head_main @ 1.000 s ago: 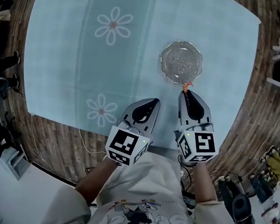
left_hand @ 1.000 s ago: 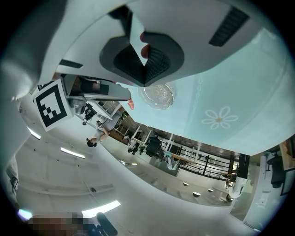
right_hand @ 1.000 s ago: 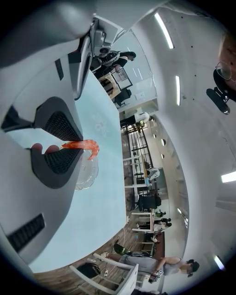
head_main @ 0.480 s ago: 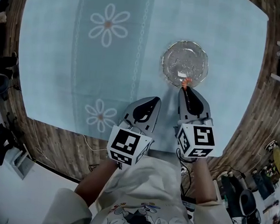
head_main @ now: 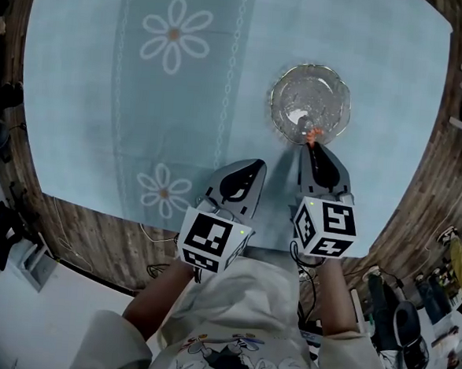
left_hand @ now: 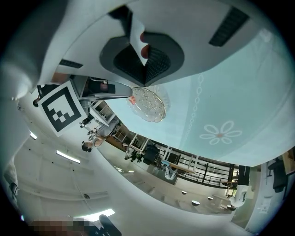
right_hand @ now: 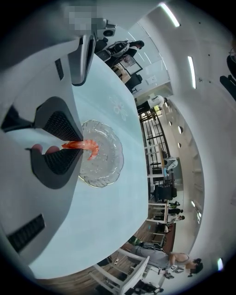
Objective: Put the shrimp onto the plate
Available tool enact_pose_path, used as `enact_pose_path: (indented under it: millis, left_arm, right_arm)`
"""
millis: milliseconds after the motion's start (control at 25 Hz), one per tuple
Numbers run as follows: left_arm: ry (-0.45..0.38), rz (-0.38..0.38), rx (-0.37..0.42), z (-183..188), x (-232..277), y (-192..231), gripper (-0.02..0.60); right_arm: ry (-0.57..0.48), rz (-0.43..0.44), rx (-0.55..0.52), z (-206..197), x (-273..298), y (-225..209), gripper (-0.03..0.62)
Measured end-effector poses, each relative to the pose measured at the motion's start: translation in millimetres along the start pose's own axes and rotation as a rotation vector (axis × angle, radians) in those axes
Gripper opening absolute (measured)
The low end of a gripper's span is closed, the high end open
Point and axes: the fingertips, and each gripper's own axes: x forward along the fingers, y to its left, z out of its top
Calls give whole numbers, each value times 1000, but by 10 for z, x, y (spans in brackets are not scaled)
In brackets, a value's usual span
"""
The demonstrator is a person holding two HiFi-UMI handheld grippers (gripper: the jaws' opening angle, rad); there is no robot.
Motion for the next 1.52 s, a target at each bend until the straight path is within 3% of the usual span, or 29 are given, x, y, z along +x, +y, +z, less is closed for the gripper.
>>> enact_pose_path:
  millis: [360,480,680,1000,1280,1520]
  left_arm:
    - [0,3,-2,-17,-19,7,8]
    - [-1,5,-1,-21,-40,2,8]
    - [-3,4,-7,-18,-29,18,8]
    - [-6,11,-6,-8,-38,59,8]
    - [-11,14,-5,-5,-23,71,8]
    - [-26,13,21,46,-85,17,8]
  right_arm:
    - [30,-37,12,-61,9,-55,67]
    - [75,-76,-34,-91,-14,-69,67]
    - [54,-83,-147,67,3,-35,67]
    - [129,-51,-182,7,163,11,67]
    - [117,-72,-175,5,146,0,69]
    - [25,-63,-129,132,-71,35,67]
